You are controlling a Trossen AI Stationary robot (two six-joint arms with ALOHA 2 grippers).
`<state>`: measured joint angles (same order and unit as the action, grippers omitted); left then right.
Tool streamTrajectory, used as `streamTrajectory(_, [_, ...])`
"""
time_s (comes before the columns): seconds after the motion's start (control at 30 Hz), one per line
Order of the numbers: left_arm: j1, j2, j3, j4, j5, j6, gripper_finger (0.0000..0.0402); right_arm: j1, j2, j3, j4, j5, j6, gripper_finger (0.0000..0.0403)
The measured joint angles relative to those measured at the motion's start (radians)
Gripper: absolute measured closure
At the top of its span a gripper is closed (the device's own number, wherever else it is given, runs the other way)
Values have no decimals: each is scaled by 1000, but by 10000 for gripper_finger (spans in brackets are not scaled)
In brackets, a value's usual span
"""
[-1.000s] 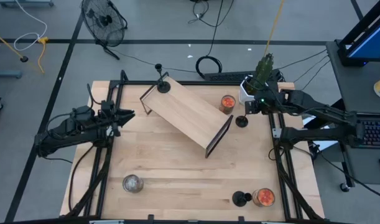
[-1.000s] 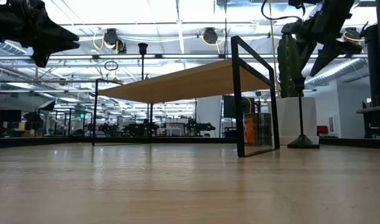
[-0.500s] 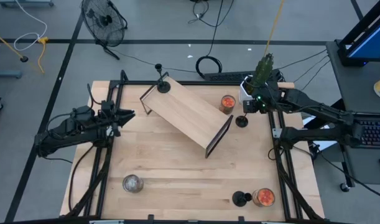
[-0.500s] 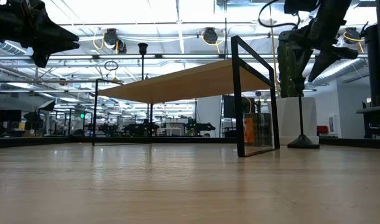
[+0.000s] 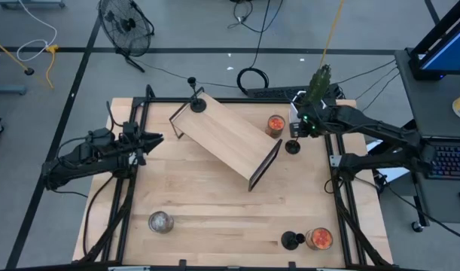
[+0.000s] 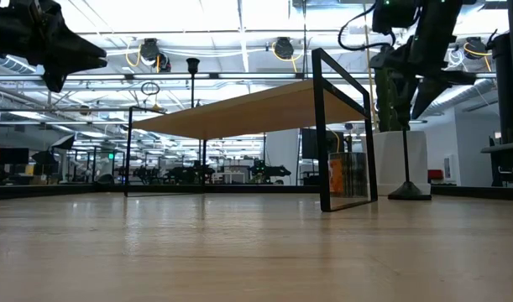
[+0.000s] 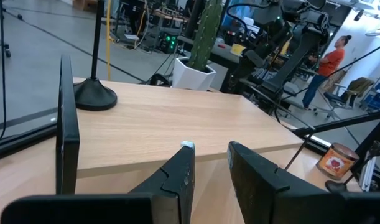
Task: Pick & Place candle stick holders
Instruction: Put the top candle holder on the shelf
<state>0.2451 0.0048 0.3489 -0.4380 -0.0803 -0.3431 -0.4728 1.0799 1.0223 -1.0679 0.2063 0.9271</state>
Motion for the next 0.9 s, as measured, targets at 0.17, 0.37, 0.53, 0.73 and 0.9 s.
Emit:
streamTrajectory(0.17, [0, 0, 0, -1, 0, 0, 300, 0, 16, 1, 12, -1, -9, 347])
streamTrajectory(0.37, [0, 0, 0, -6, 0, -3, 300, 1, 17, 1, 16, -5, -22, 392])
streamTrajectory(0.53, [0, 0, 0, -6, 0, -35, 300, 1, 5, -1, 14, -7, -18, 391])
streamTrajectory(0.73, [0, 0, 0, -6, 0, -83, 300, 1, -48, -2, 3, -76, -3, 398])
streamTrajectory(0.9, [0, 0, 0, -6, 0, -106, 300, 1, -95, 19, -70, -134, 4, 402])
